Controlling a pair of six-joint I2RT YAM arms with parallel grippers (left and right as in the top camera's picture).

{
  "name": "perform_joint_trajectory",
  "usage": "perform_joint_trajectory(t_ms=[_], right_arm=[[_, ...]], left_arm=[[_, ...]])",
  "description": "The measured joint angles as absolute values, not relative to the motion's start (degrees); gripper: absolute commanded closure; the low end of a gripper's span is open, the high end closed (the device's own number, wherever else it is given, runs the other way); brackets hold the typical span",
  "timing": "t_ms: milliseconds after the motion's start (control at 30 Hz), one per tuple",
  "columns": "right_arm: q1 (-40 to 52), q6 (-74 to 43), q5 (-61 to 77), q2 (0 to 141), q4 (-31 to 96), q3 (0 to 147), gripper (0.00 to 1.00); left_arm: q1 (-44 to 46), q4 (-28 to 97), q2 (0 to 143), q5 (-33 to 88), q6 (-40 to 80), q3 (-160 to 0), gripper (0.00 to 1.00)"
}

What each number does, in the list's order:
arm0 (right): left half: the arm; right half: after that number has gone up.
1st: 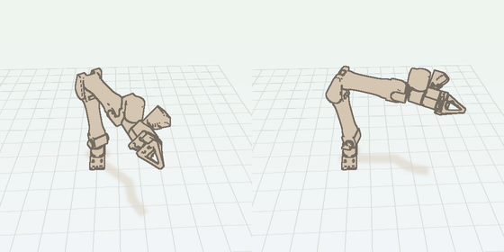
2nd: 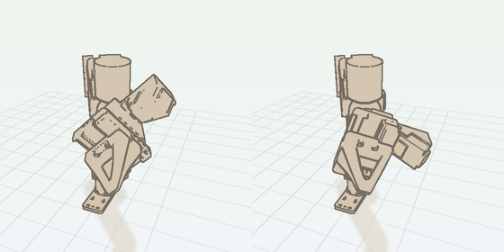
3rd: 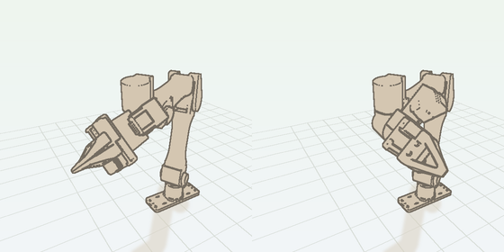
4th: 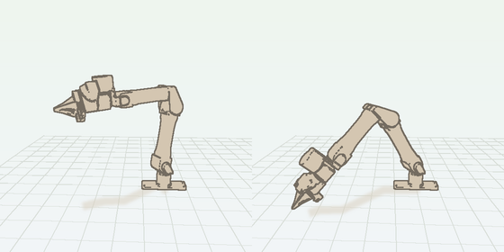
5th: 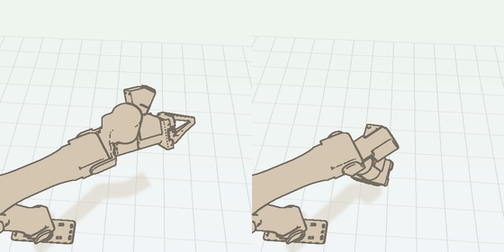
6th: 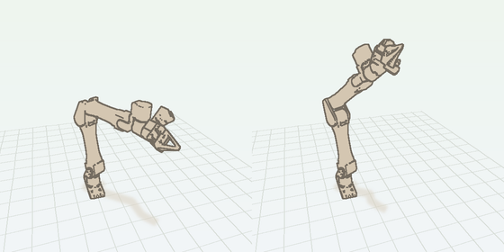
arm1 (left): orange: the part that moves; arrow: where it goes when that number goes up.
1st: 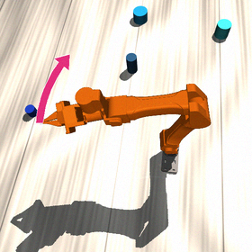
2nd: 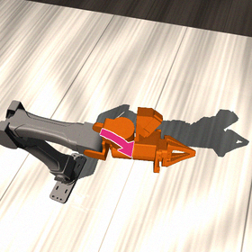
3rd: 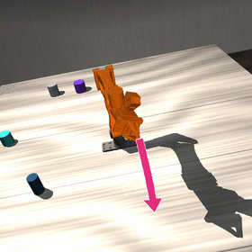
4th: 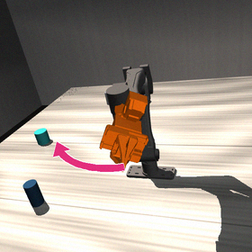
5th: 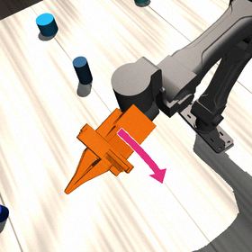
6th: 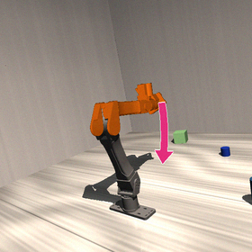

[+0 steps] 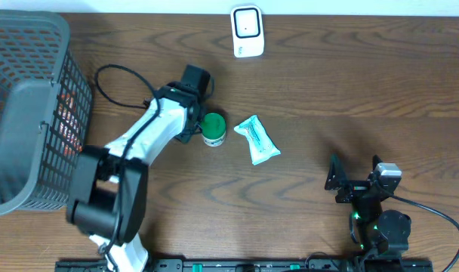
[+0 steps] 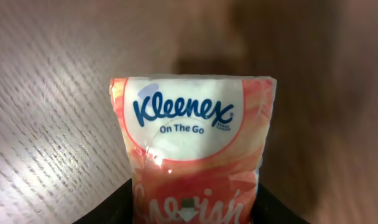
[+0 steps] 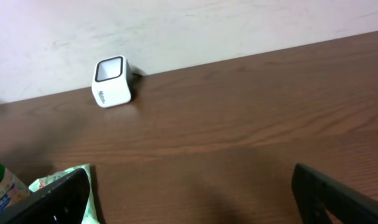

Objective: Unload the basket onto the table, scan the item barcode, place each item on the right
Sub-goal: 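Carry the Kleenex pack left of the jar and release it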

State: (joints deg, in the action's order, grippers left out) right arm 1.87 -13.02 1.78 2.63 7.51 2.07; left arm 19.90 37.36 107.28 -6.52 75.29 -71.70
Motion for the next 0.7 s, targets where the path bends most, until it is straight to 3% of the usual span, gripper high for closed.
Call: perform_joint_trajectory(t_ms=[100, 233, 267, 500, 700], right_arm=[[1.9, -13.0, 1.8, 2.6, 7.5, 2.1, 0.01], [1.9, -13.0, 1.8, 2.6, 7.5, 2.1, 0.01], [1.9, -13.0, 1.8, 2.6, 7.5, 2.1, 0.01], [1.9, -13.0, 1.8, 2.6, 7.5, 2.1, 0.01], [1.9, -13.0, 1.8, 2.6, 7.5, 2.1, 0.01]], left_arm=[[19.9, 37.4, 109.1, -6.9, 79.4, -71.7, 0.53], [19.9, 37.4, 109.8, -7.0, 84.0, -71.7, 0.07], [19.9, 37.4, 109.9, -7.0, 84.8, -71.7, 0.01], [19.9, 37.4, 108.6, -10.0, 86.5, -71.6, 0.02], [19.6, 32.7, 93.6, -17.5, 75.6, -71.4, 0.02]])
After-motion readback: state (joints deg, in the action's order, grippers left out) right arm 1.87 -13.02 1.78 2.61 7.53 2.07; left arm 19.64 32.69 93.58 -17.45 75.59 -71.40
